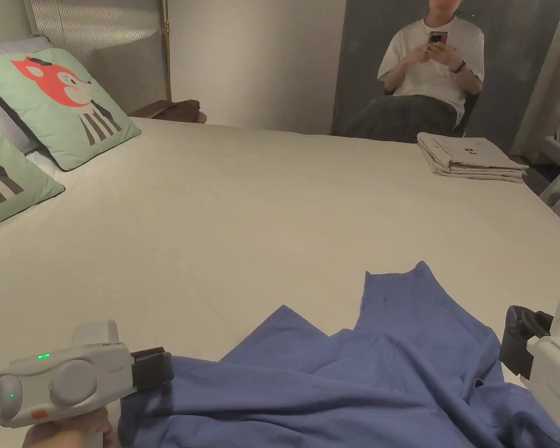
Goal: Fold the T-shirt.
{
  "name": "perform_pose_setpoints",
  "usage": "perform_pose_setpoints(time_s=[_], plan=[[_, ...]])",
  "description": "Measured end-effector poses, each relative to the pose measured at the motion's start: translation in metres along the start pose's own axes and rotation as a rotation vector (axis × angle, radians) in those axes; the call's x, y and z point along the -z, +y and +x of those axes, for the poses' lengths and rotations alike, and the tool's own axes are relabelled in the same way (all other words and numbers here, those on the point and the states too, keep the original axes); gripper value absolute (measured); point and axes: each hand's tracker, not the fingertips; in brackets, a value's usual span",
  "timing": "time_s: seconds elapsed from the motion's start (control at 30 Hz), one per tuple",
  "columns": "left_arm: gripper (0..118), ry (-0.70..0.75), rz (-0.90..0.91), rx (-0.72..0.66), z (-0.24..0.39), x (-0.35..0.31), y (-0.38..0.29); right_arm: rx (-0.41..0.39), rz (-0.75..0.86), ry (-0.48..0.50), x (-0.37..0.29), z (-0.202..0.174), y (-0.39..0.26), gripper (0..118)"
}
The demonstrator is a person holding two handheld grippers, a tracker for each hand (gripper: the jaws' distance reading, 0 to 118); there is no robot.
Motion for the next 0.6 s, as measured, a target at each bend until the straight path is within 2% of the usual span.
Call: perform_pose_setpoints(time_s=[0.07,0.1,0.13,0.23,0.27,0.33,0.37,0.6], plan=[[83,0.002,-0.022,0.008,0.004,0.011,-0.005,0.002,-0.027,-0.003,0.008,0.001,-0.005,0],[81,0.048,-0.011,0.039,0.009,0.013,-0.008,0.000,-0.039,-0.004,0.011,0.001,-0.007,0],[75,0.062,0.016,0.074,0.010,0.013,-0.008,-0.003,-0.048,-0.005,0.014,0.001,-0.008,0],[7,0.087,0.047,0.115,0.017,0.006,-0.008,-0.011,-0.097,-0.011,0.027,0.004,-0.011,3],[3,0.079,0.047,0.103,0.015,0.004,-0.007,-0.002,-0.138,-0.025,0.034,0.006,-0.011,26],[3,0.068,0.039,0.088,0.016,0.001,-0.006,0.047,-0.197,-0.023,0.052,0.013,-0.011,86],[3,0.076,0.046,0.100,0.016,-0.001,-0.006,0.059,-0.237,-0.022,0.061,0.017,-0.011,105],[3,0.059,0.101,0.074,0.012,-0.025,-0.002,0.088,-0.466,-0.080,0.133,0.035,-0.027,101]])
